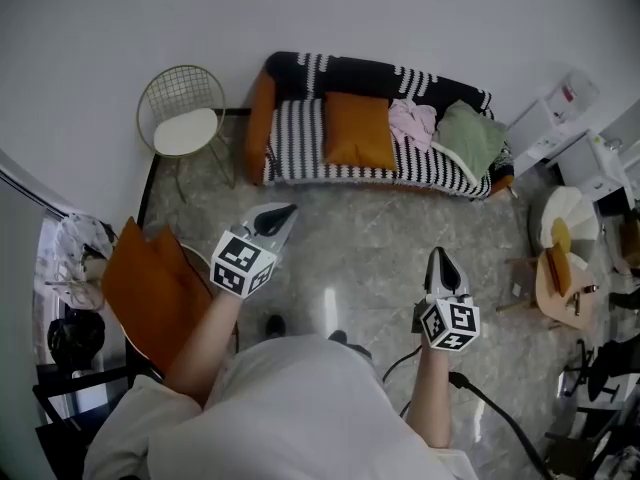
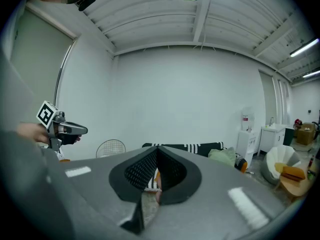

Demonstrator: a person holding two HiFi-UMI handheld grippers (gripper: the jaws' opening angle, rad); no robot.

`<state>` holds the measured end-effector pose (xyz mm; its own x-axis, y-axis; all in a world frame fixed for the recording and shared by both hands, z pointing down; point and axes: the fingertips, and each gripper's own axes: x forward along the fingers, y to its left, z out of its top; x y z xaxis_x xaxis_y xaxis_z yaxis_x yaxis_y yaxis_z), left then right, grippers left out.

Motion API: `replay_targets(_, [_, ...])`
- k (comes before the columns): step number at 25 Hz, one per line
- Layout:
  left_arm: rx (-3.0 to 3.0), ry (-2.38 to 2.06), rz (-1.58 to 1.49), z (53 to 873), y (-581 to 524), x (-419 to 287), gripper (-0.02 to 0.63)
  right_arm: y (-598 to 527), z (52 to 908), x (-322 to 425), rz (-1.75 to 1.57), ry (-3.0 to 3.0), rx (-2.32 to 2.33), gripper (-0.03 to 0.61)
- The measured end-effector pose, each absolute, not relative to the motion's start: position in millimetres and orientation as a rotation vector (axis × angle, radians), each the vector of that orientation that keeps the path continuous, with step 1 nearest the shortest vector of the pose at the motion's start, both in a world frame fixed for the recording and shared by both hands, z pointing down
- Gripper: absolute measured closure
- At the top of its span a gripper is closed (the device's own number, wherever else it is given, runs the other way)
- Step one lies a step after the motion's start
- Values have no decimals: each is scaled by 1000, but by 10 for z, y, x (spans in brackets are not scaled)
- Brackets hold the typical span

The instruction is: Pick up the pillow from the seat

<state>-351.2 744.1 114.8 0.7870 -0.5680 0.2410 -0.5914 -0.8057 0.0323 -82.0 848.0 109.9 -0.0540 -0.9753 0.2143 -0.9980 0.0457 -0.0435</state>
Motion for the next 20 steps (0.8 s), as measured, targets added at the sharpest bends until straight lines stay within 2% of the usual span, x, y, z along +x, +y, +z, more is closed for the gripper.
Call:
replay_targets(15, [2898,-806,363,1244,7295,-4032,614,8565,1218,-1555,271,-2130,2065,574])
replay_targets(20, [2912,-756,366,1273,7291,-4098,614,8633,1180,-1667,361,-2148,2152,572])
